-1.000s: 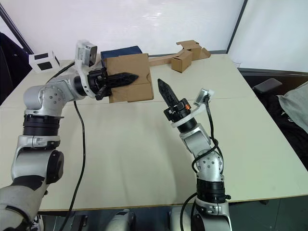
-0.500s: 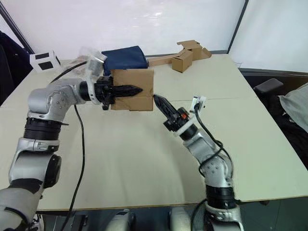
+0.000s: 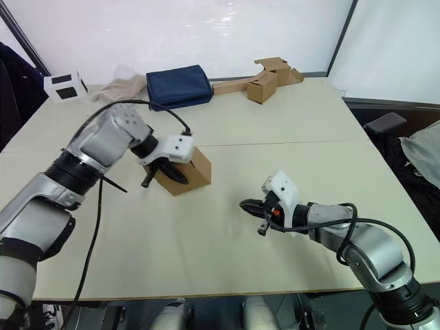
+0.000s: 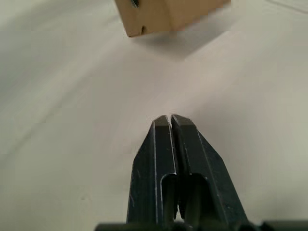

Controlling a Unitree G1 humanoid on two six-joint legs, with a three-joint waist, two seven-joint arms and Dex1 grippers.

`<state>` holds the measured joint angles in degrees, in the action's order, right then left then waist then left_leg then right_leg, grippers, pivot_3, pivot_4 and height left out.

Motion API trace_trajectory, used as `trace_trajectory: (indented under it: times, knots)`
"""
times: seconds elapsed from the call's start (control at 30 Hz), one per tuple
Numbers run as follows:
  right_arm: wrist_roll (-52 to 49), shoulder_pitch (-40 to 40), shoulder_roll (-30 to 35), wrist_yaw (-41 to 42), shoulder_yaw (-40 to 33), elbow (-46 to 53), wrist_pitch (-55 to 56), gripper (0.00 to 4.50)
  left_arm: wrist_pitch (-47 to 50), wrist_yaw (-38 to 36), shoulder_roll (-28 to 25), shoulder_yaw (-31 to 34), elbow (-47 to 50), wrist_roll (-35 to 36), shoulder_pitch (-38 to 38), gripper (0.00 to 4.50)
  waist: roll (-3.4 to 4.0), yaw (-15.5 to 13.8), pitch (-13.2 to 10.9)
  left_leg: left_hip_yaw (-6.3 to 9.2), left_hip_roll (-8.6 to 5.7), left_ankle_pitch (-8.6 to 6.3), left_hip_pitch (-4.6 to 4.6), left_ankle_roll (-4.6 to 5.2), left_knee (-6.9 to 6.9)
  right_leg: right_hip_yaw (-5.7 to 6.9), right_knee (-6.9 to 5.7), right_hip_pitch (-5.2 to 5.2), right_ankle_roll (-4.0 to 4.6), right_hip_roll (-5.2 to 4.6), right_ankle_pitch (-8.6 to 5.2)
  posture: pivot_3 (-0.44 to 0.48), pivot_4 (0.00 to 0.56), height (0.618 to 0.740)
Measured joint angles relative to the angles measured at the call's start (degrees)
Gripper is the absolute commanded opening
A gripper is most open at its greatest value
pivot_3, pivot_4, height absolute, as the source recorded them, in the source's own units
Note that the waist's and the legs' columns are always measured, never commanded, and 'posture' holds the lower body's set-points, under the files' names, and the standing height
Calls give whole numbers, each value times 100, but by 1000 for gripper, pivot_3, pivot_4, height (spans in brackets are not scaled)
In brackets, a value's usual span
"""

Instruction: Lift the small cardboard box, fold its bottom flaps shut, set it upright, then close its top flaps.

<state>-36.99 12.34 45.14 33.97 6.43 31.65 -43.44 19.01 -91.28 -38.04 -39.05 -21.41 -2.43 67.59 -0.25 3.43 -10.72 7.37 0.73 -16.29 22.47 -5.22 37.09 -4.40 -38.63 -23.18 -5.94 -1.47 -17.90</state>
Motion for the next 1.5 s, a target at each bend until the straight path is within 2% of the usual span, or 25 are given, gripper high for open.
trace_trajectory:
  times: [0.07, 0.1, 0.17, 0.3, 0.4, 0.57, 0.77, 0.8, 0.87, 1.0, 1.03, 1.1, 1.2, 1.33, 1.43, 1.5]
  knots:
    - [225, -15, -40, -16, 117, 91, 52, 51, -113, -31, 45, -154, 12, -63, 30, 0, -1, 13, 0, 0, 0, 0, 0, 0, 2, 0, -2, 0, 0, -1, 0, 0, 150, 740]
    - [319, -17, -82, -40, 161, 91, 58, 0, -139, -43, 56, -195, 3, -72, 69, 554, -1, 9, 0, 0, 0, 0, -1, 0, 4, 0, -3, 1, -1, -2, 0, 0, 150, 740]
    - [483, -38, -159, -96, 198, 90, 68, 0, -212, -75, 183, -209, -79, -72, 126, 1135, -1, -6, 0, 0, 0, 0, -1, 0, 5, 1, -5, 2, -1, -2, 1, 0, 150, 740]
    - [682, -74, -317, -154, 205, 86, 131, 0, -297, -100, 331, -253, -219, 75, 307, 2726, -13, -52, -7, 1, 0, 0, -1, 0, 6, 2, -4, 4, -1, -2, 0, 0, 150, 740]
    - [755, -147, -361, -133, 202, 82, 148, 0, -154, -100, 247, -257, -128, 339, 537, 2726, -13, -64, -8, 0, 0, 0, -1, 0, 6, 1, -4, 3, -1, -2, 0, 0, 150, 740]
    - [939, -115, -469, 59, 216, -170, 350, 0, 359, -103, -264, -143, 209, 1244, 1097, 2726, -17, -59, -10, 1, 0, 0, -3, 0, 6, 1, -8, 3, -1, -2, 0, 0, 150, 740]
    - [1377, 170, -802, 122, 270, -878, 784, 0, 1249, 152, -445, 1046, 172, 1617, 1009, 2726, -17, -20, -10, 2, 0, 0, -5, 0, 7, 3, -14, 3, -2, -1, -1, 0, 150, 740]
    - [1431, 189, -872, 120, 270, -959, 872, 0, 1420, 269, -440, 1242, 184, 1677, 910, 2492, -17, -16, -10, 2, 0, 0, -5, 0, 7, 3, -14, 3, -3, -1, -1, 0, 150, 740]
    - [1588, 278, -1072, 69, 277, -1231, 1072, 0, 1683, 872, -400, 1830, 228, 1749, 536, 1993, -17, 14, -10, 3, 1, 0, -6, 0, 10, 3, -21, 2, -2, -2, -1, 0, 150, 740]
    - [1885, 507, -1607, -159, 262, -1968, 1473, 0, 2066, 2337, -332, 3337, 772, 2072, -905, 405, -14, 88, -8, 2, 9, 1, -10, -2, 5, -1, -42, -13, 10, 0, -9, 0, 150, 740]
    - [1940, 541, -1684, -170, 265, -2077, 1539, 0, 2101, 2591, -326, 3553, 888, 2094, -1190, 70, -14, 81, -8, 3, 9, 2, -10, -4, 4, 0, -43, -15, 12, 0, -10, 0, 150, 740]
    - [2074, 627, -1784, -152, 315, -2261, 1664, 0, 2118, 3168, -295, 3992, 1145, 2103, -1816, 70, -14, 57, -8, 5, 7, 20, -4, -35, 6, 3, -44, -18, 12, -4, -10, 0, 150, 740]
    - [2231, 800, -1949, -49, 421, -2555, 1861, 0, 2058, 3665, -257, 4271, 1717, 2098, -2880, 70, -17, 35, -6, 2, 2, 22, -6, -39, 7, 4, -43, -9, 11, -12, -9, 0, 150, 740]
    - [2390, 912, -2049, 96, 502, -2883, 2022, 0, 2088, 4068, 51, 4245, 2044, 2109, -3595, 70, -23, -66, -5, 5, 1, 16, -6, -29, 9, 9, -45, -7, 11, -13, -9, 0, 150, 740]
    - [2493, 1008, -2158, 159, 577, -3030, 2071, 0, 2093, 4314, 228, 4264, 2188, 2122, -3744, 70, -22, -87, -4, 6, 1, 14, -8, -26, 9, 10, -46, -7, 11, -12, -9, 0, 150, 740]
    - [2582, 1165, -2281, 225, 663, -3243, 2179, 0, 2009, 4285, 272, 4062, 2424, 2101, -4035, 70, -20, -71, -2, 3, 1, 16, -11, -30, 6, 8, -46, -6, 11, -12, -9, 0, 150, 740]
